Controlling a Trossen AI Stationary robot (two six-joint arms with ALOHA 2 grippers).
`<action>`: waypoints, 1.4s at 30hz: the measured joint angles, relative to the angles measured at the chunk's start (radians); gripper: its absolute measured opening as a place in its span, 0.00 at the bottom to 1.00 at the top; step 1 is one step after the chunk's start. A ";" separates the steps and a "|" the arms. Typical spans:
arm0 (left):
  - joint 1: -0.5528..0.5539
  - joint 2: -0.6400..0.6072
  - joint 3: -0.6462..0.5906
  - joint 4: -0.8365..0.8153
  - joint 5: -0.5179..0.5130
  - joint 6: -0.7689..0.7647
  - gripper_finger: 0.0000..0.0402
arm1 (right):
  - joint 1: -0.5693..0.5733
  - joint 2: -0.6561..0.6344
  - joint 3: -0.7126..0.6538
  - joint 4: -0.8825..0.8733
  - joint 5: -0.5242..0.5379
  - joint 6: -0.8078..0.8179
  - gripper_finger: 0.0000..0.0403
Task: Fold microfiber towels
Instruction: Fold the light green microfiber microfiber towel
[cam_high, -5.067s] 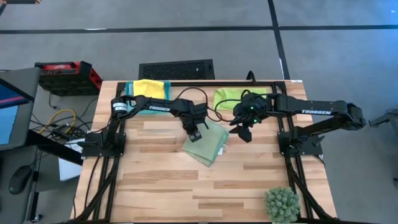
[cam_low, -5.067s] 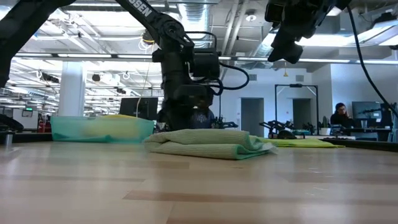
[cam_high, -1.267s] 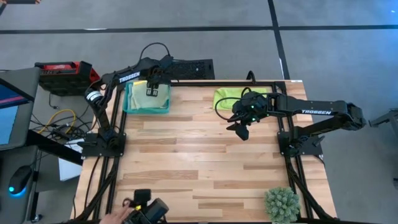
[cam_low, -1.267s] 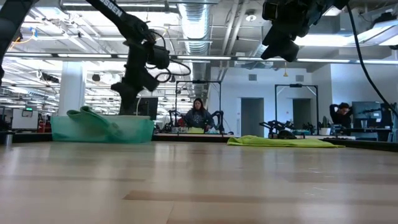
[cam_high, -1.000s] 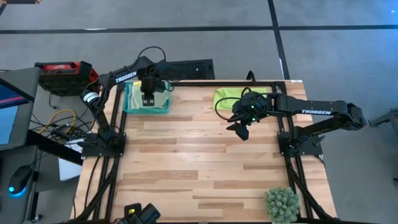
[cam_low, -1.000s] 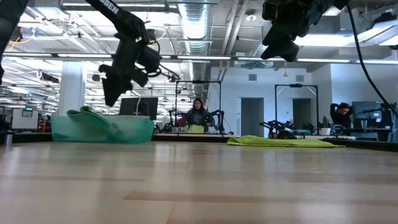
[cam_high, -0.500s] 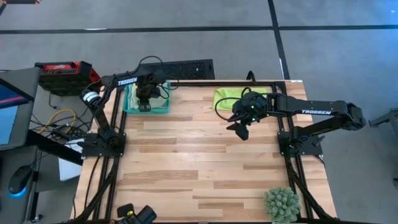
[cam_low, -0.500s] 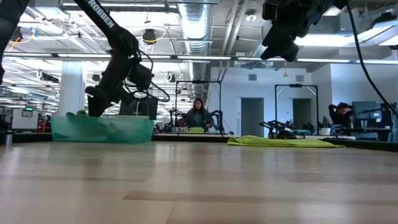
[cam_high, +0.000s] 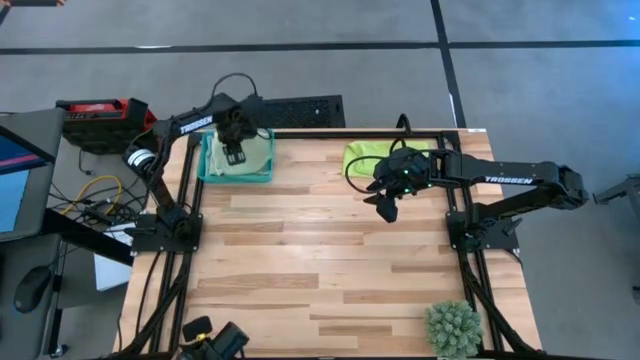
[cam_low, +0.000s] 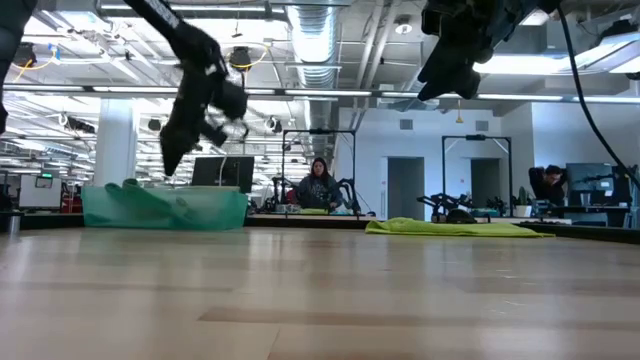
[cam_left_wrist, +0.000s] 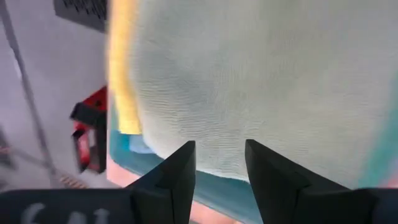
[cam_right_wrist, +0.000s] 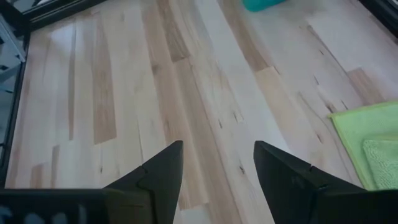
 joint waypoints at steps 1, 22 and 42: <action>-0.004 -0.014 0.027 -0.018 0.030 -0.018 0.33 | 0.000 -0.001 0.000 0.000 0.000 0.000 0.55; -0.433 -0.151 0.151 0.327 0.398 -0.311 0.33 | -0.267 0.117 0.000 -0.103 0.104 0.113 0.55; -0.479 -0.225 0.211 0.324 0.385 -0.400 0.33 | -0.463 0.552 0.000 0.196 0.134 0.177 0.55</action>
